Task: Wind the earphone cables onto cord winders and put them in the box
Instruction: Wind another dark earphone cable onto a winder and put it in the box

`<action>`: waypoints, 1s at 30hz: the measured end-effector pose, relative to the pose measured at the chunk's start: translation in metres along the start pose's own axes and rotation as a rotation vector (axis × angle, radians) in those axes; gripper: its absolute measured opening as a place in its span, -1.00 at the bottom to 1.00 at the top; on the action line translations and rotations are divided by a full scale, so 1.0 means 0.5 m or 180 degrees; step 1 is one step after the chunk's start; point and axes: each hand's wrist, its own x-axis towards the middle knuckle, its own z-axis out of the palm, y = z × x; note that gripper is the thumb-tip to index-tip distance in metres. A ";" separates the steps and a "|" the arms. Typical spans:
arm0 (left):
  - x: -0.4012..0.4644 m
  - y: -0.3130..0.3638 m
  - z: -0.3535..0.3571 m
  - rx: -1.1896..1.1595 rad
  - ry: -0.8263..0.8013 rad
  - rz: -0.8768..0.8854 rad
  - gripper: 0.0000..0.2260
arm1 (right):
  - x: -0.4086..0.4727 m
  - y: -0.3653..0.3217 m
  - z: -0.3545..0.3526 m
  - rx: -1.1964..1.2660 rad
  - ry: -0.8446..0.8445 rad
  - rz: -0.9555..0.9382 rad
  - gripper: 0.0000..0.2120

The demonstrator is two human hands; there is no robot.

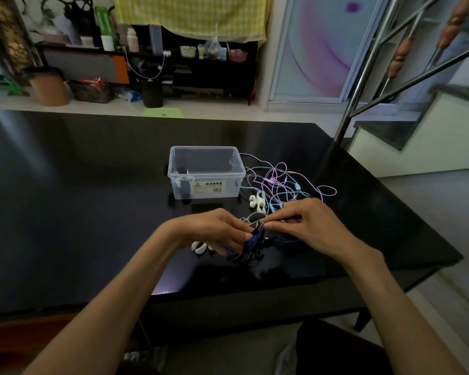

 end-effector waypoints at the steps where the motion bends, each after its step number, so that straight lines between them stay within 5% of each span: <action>1: -0.003 0.001 -0.001 0.0008 -0.0032 0.0012 -0.78 | 0.000 -0.001 0.001 -0.0021 -0.0001 -0.0036 -0.86; 13: -0.005 -0.005 0.007 -0.0211 -0.0436 0.0285 -0.70 | 0.000 0.018 -0.008 0.1555 -0.1516 0.0627 -0.83; 17: -0.010 0.006 0.012 -0.0685 -0.0209 0.0779 -0.71 | 0.002 0.031 -0.004 0.1888 -0.0973 0.0839 -0.79; 22: 0.002 0.017 0.007 -0.1514 0.0697 0.1251 -0.73 | 0.019 0.040 0.035 0.2288 -0.0546 0.1018 -0.66; 26: -0.005 0.026 -0.022 -0.2821 0.1481 0.1569 -0.77 | 0.018 0.050 0.033 0.1520 -0.0746 0.0993 -0.78; 30: -0.016 0.012 -0.052 -0.3697 0.2057 0.1858 -0.80 | 0.015 0.079 0.011 0.1315 0.0133 0.1260 -0.81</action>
